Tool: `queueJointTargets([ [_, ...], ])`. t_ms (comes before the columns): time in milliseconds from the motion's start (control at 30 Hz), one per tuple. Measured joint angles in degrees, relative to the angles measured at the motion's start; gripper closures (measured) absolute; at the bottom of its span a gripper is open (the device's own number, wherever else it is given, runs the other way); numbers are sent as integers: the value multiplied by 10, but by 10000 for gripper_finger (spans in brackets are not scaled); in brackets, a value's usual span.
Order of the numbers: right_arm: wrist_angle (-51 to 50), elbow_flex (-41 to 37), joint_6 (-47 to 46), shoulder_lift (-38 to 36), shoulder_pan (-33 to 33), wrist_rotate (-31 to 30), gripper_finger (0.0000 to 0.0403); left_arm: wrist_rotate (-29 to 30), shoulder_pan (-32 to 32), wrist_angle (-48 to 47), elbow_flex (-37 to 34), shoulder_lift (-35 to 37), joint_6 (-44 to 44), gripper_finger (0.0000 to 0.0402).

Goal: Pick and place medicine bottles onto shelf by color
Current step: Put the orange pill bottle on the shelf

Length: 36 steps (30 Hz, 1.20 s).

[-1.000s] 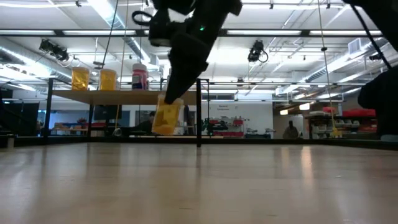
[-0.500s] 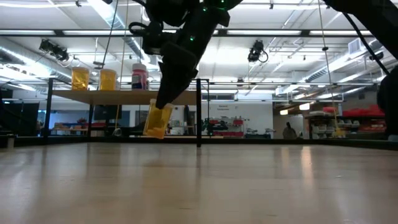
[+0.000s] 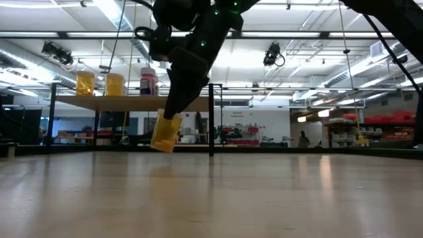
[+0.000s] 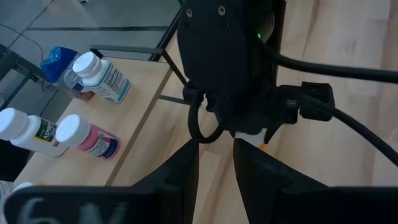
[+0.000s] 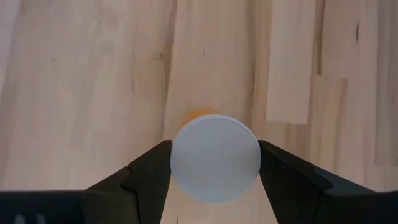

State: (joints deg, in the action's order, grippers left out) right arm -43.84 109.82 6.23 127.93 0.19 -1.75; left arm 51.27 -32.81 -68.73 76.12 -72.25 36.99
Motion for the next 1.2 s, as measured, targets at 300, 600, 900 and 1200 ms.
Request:
queueJointTargets([
  [300, 0, 0, 4, -1, 1, 1, 168, 2, 0, 5, 0, 0, -1, 294],
  [600, 2, 0, 0, -1, 1, 21, 154, 2, 0, 3, 0, -6, -2, 294],
  [900, -15, 0, 3, -3, 1, 24, 153, 2, 0, 3, 0, -6, -2, 294],
  [1200, -205, 1, -34, -34, 6, 22, 152, -5, 22, 57, -61, -5, -16, 272],
])
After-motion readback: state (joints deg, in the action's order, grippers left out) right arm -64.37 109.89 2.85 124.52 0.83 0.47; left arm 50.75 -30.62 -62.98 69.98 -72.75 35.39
